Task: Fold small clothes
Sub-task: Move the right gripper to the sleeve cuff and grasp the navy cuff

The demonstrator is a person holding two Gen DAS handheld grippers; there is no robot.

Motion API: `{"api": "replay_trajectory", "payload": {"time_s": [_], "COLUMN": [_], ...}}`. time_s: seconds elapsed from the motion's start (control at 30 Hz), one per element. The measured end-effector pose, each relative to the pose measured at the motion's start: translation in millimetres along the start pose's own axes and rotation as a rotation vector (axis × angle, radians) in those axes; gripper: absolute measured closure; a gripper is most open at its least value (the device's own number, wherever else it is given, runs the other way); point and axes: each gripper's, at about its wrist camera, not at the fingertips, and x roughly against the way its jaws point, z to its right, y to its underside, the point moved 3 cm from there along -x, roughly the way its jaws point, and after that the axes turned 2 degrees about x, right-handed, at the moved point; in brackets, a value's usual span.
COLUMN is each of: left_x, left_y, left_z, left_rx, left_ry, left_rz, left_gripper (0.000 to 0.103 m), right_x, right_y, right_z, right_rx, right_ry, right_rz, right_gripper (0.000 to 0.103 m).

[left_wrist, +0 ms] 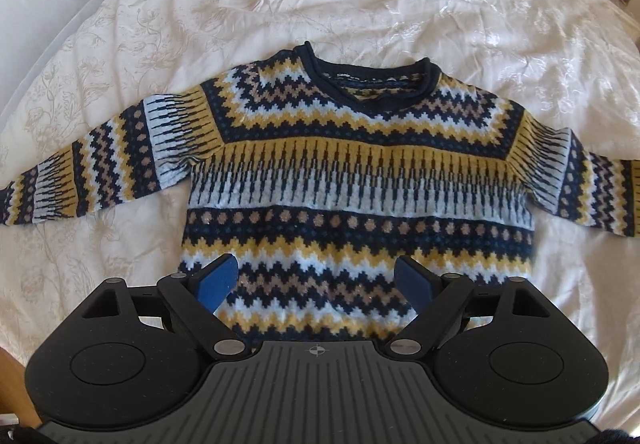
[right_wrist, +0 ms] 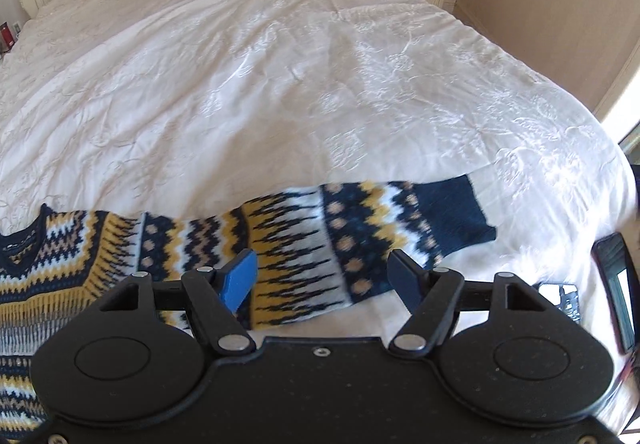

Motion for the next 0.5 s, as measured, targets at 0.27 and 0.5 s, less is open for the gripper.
{"api": "replay_trajectory", "payload": {"time_s": [0.27,0.5], "left_x": [6,10], "left_y": [8,5], "left_z": [39,46], "left_rx": [0.01,0.012], "left_ry": [0.001,-0.031], "left_rz": [-0.02,-0.019], "left_gripper": [0.018,0.018], "right_x": [-48,-90], "right_y": [-17,-1], "right_z": [79,101], "right_rx": [-0.061,-0.138], "right_ry": [0.054,0.012], "right_rz": [-0.049,-0.147], "right_gripper": [0.031,0.03]}}
